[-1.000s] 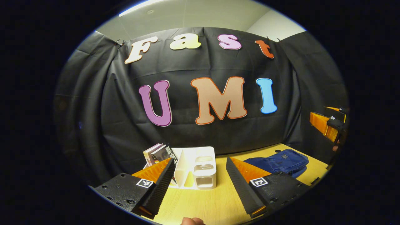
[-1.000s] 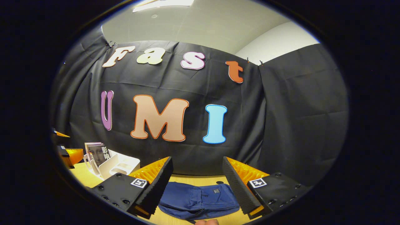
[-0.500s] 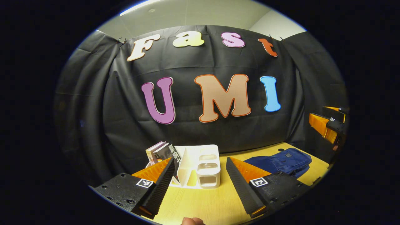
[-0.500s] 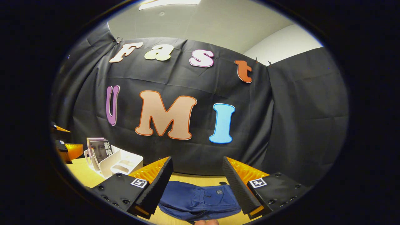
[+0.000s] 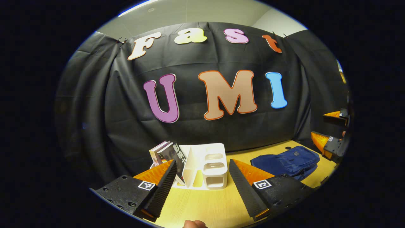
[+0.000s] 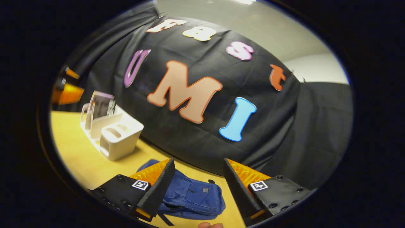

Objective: Open the schoolbag, grab two books from the bookshelf and put them into the schoolbag.

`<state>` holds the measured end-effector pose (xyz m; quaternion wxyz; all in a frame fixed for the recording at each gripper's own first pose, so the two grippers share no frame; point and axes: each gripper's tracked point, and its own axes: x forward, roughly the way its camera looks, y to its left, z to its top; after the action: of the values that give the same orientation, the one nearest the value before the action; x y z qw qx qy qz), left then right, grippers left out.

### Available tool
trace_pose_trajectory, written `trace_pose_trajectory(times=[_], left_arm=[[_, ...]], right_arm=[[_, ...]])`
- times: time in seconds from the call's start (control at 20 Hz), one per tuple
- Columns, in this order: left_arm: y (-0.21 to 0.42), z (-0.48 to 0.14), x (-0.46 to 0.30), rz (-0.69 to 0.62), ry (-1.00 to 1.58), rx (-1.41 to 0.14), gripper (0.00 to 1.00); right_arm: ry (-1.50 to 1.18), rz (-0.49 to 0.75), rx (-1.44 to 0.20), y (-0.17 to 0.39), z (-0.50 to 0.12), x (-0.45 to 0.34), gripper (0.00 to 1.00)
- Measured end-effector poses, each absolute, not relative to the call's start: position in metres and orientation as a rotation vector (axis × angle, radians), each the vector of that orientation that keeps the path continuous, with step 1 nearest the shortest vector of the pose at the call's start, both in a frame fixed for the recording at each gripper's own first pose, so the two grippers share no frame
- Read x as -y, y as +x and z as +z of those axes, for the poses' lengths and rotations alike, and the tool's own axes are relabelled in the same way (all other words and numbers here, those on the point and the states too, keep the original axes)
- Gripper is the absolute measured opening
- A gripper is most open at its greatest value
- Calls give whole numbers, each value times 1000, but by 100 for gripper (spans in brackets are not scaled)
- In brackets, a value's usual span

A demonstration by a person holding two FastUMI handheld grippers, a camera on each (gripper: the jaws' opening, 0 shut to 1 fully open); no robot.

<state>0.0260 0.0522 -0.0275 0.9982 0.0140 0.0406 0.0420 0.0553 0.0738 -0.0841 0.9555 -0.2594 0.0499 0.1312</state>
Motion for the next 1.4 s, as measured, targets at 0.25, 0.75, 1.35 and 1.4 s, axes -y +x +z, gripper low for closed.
trace_pose_trajectory(times=[0.25,0.75,1.35,1.4], left_arm=[[32,-28,-62,104,33,-87,96],[27,-34,-89,155,36,-105,96],[18,-37,-106,189,38,-135,96],[16,-37,-109,193,38,-133,96]], right_arm=[[-899,449,-118,38,-157,-107,90],[-1190,609,-259,53,-290,-123,96],[-1333,639,-285,86,-329,-146,89],[-1337,644,-294,88,-333,-147,89]])
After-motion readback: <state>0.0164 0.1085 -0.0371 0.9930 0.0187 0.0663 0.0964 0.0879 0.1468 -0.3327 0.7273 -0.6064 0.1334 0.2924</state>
